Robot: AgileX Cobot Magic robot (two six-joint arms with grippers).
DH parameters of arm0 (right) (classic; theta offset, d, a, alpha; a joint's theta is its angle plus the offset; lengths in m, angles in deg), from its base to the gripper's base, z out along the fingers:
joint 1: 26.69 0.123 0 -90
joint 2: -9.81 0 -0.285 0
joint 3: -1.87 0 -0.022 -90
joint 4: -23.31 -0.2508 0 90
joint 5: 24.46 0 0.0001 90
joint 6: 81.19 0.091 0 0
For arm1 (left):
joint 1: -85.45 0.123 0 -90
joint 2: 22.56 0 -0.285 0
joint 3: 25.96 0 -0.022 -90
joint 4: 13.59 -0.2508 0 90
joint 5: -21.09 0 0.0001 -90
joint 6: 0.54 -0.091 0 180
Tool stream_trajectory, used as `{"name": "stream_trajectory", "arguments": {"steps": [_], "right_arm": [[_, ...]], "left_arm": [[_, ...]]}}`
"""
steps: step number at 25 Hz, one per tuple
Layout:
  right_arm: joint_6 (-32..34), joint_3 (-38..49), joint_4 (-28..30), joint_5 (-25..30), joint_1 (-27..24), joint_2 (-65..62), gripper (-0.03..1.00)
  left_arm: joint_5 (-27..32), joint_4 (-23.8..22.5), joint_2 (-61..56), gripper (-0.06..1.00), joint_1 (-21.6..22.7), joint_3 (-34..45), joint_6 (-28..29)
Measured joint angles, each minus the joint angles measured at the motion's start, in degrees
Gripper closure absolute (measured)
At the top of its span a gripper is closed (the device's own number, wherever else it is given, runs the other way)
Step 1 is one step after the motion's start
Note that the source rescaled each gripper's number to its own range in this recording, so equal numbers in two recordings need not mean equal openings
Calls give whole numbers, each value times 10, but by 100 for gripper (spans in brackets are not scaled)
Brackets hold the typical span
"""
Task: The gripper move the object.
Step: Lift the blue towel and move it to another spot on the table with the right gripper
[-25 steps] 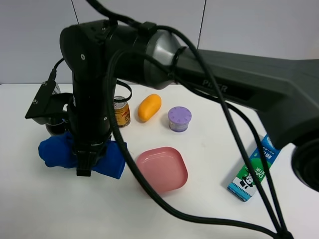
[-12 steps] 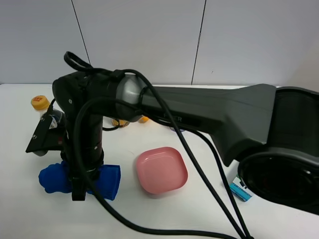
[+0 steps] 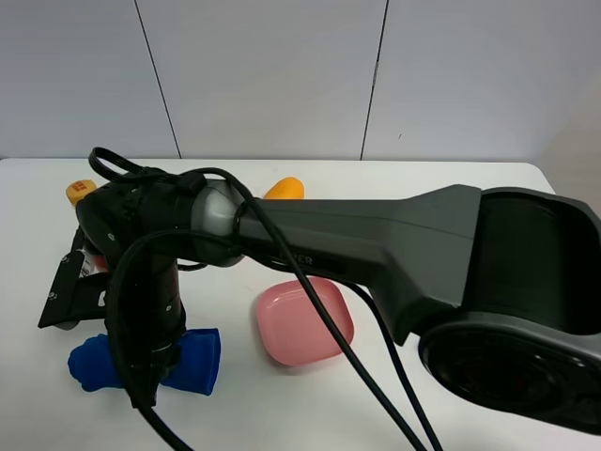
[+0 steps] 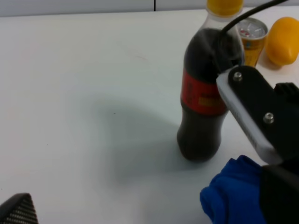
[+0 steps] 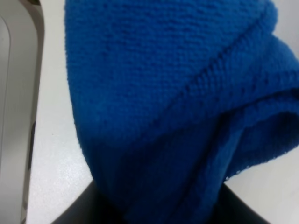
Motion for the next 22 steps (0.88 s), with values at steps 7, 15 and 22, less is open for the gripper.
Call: {"name": "stream_trajectory", "arguments": {"steps": [7,15,22], "right_arm": [[0,0,2,-7,0,9,96],[1,0,2,-7,0,31,96],[7,0,0,7,0,48,96]], "left_arm": [[0,0,0,-6,0,0,0],[0,0,0,-6,0,0,0],[0,0,0,-6,0,0,0]]}}
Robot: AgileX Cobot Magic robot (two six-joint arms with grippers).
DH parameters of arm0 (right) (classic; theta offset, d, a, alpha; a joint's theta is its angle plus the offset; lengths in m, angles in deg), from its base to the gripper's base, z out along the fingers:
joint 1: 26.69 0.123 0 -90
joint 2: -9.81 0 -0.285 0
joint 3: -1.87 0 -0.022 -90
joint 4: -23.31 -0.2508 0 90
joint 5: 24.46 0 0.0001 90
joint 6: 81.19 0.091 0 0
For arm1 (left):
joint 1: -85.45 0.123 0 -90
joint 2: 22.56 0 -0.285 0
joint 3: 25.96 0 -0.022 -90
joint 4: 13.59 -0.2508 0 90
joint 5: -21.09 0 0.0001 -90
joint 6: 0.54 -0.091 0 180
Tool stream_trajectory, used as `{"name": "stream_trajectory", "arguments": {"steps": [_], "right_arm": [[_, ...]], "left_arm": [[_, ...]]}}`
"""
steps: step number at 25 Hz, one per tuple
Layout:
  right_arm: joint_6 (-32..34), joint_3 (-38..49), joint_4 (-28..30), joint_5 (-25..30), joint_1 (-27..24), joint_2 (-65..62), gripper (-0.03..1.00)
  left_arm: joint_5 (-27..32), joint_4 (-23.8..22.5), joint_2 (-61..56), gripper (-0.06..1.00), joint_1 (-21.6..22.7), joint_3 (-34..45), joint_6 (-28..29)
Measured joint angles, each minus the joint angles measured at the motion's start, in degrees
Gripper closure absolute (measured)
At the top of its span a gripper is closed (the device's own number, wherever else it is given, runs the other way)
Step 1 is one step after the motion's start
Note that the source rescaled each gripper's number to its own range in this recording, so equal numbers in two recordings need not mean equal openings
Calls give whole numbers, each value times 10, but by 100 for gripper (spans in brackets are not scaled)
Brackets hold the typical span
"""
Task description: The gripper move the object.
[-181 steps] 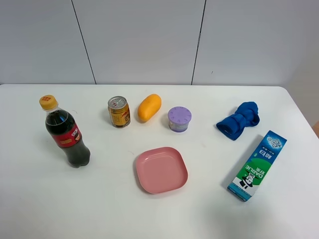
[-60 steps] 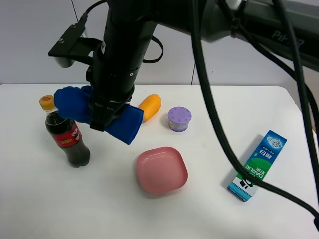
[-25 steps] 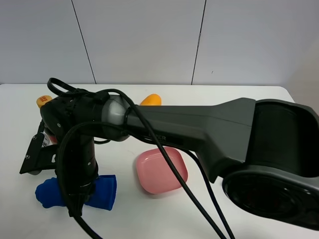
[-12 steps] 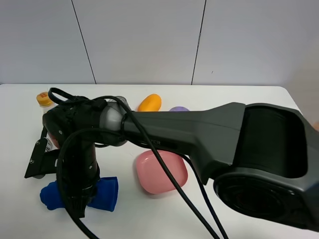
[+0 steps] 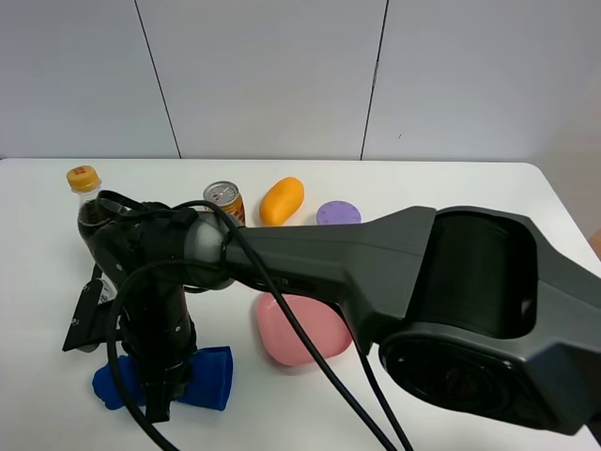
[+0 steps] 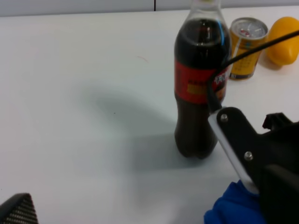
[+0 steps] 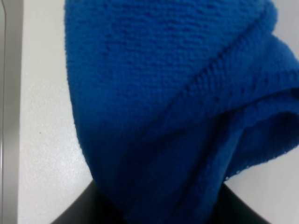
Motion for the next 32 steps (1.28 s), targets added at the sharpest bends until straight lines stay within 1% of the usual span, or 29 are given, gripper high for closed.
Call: {"name": "stream_trajectory", "arguments": {"steps": [7,8,9,10,11,13,14,15,16,20,23,26,28,30,32], "right_arm": [[15,0,-2,6,0,0,96],[16,0,-2,11,0,0,94],[16,0,-2,14,0,-1,86],[16,0,-2,15,0,-3,73],[16,0,-2,15,0,-6,58],[18,0,-2,17,0,-17,32],[19,0,-2,17,0,-24,23],[23,0,-2,18,0,-33,17],[29,0,-2,19,0,-42,14],[60,0,-8,45,0,-97,10],[90,0,-15,47,0,-167,10],[121,0,-5,48,0,-252,10],[143,0,20,49,0,-307,10],[166,0,57,42,0,-365,10],[206,0,125,34,0,-413,10]], "left_arm": [[0,0,0,-6,0,0,0],[0,0,0,-6,0,0,0],[0,0,0,-6,0,0,0],[0,0,0,-6,0,0,0],[0,0,0,-6,0,0,0],[0,0,0,-6,0,0,0],[0,0,0,-6,0,0,0],[0,0,0,-6,0,0,0],[0,0,0,-6,0,0,0],[0,0,0,-6,0,0,0],[0,0,0,-6,0,0,0],[0,0,0,-6,0,0,0],[0,0,0,-6,0,0,0],[0,0,0,-6,0,0,0],[0,0,0,-6,0,0,0]]}}
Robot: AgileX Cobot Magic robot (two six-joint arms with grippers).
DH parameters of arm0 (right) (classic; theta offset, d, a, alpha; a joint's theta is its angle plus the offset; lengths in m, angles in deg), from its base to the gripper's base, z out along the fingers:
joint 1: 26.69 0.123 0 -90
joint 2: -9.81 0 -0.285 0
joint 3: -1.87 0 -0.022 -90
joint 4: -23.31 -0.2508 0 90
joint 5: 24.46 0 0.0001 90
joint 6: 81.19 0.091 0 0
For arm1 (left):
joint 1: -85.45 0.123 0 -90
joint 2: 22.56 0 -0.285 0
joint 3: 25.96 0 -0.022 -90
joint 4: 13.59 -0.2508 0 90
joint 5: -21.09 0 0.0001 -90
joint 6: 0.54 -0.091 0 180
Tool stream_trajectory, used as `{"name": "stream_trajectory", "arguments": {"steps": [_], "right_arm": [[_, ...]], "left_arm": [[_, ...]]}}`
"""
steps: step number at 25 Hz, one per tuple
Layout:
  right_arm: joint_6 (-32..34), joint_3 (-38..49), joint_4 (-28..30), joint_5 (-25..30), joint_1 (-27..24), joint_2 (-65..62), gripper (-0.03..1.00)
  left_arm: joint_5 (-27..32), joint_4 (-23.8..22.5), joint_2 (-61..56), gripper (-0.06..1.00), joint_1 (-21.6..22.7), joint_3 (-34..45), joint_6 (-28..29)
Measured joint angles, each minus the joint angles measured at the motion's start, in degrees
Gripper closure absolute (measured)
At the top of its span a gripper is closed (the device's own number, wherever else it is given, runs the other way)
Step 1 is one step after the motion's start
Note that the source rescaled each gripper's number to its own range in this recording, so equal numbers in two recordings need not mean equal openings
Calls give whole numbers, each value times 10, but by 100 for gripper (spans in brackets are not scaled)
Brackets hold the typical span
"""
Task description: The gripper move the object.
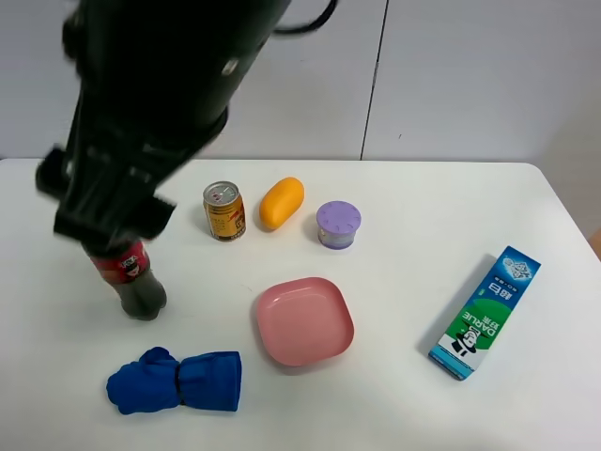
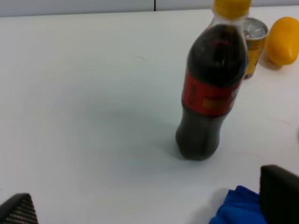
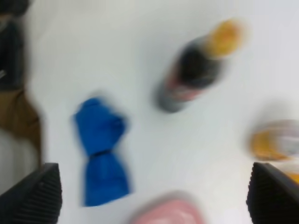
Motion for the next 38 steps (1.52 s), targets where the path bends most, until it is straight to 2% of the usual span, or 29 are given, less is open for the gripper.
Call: {"name": "stream_trajectory", "arguments": {"steps": [3,7,10,13,16,19,27,29,34,38], "right_arm": [[90,0,145,-1,-7,-61,10],[192,0,338,5,-66,-118,10],[208,0,409,16,-141,-148,10],[208,0,430,18,-225,-172,10],[188,0,426,18,-288,-194,10],[138,0,392,18,-330,-220,10],[101,6,263,18,-348,-326,10],[89,29,235,17,-370,-367,10],[87,167,211,17,-509,-507,10],[124,336,174,14,-581,-651,10]], "left_arm": [[0,0,0,-6,0,0,0],[0,0,0,-6,0,0,0],[0,-1,0,-6,0,0,0],[0,-2,0,-6,0,0,0],[0,-1,0,-6,0,0,0],[0,-1,0,-6,0,0,0],[0,-1,0,-6,0,0,0],[0,-1,0,-6,0,0,0],[0,-1,0,-6,0,0,0],[0,-1,0,-6,0,0,0]]}}
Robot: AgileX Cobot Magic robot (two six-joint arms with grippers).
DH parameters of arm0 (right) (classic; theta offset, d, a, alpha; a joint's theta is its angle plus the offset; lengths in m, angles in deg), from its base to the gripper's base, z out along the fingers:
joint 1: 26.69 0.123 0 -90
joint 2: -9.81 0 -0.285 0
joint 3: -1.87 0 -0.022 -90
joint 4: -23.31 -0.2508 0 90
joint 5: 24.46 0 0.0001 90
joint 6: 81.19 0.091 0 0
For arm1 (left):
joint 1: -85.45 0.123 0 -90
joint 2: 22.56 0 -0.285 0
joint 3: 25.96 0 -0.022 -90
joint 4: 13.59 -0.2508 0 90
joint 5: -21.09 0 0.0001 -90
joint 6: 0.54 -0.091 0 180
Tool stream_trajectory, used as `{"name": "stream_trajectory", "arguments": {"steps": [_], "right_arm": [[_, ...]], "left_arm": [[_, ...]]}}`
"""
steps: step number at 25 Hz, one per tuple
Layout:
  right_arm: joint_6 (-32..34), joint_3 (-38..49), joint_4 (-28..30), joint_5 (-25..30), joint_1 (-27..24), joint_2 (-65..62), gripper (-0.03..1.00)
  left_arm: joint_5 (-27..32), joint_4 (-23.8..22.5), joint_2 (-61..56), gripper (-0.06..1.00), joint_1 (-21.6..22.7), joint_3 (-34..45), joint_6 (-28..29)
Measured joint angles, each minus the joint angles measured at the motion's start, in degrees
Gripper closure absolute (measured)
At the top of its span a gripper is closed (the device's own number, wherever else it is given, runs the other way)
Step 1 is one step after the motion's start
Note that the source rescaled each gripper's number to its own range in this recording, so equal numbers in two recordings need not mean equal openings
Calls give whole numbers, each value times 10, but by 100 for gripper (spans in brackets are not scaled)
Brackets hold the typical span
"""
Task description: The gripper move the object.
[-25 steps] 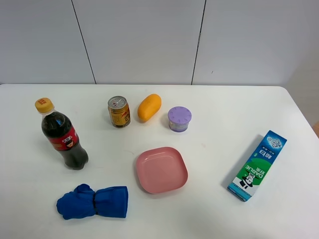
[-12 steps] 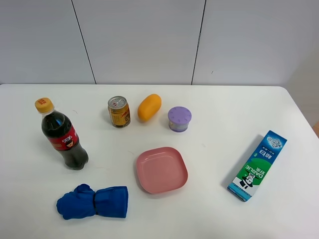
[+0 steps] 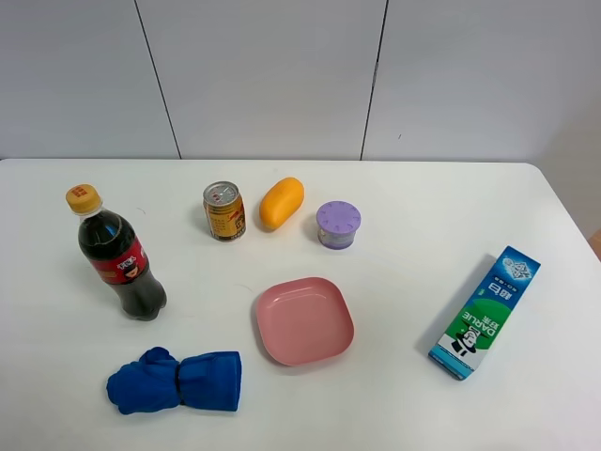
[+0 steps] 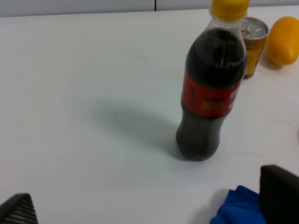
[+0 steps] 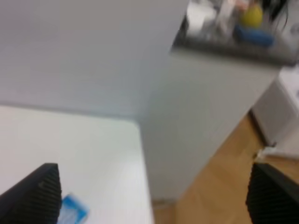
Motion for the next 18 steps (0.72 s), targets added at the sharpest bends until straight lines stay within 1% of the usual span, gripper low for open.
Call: {"name": "stream_trajectory", "arguments": {"steps": [4,8,10,13,18], "right_arm": [[26,164,-68,-36,-44,-139,10],[26,297,-119,-59,-86,-224,10],[31,346,-134,-65,-98,-249,10],[50,404,-160,-90,-101,-272,10],[59,458,-177,-103,-101,-308,10]], "left_arm": [[0,0,0,-6,0,0,0],[0,0,0,-6,0,0,0],[0,0,0,-6,0,0,0],[0,0,0,-6,0,0,0],[0,0,0,-6,0,0,0]]}}
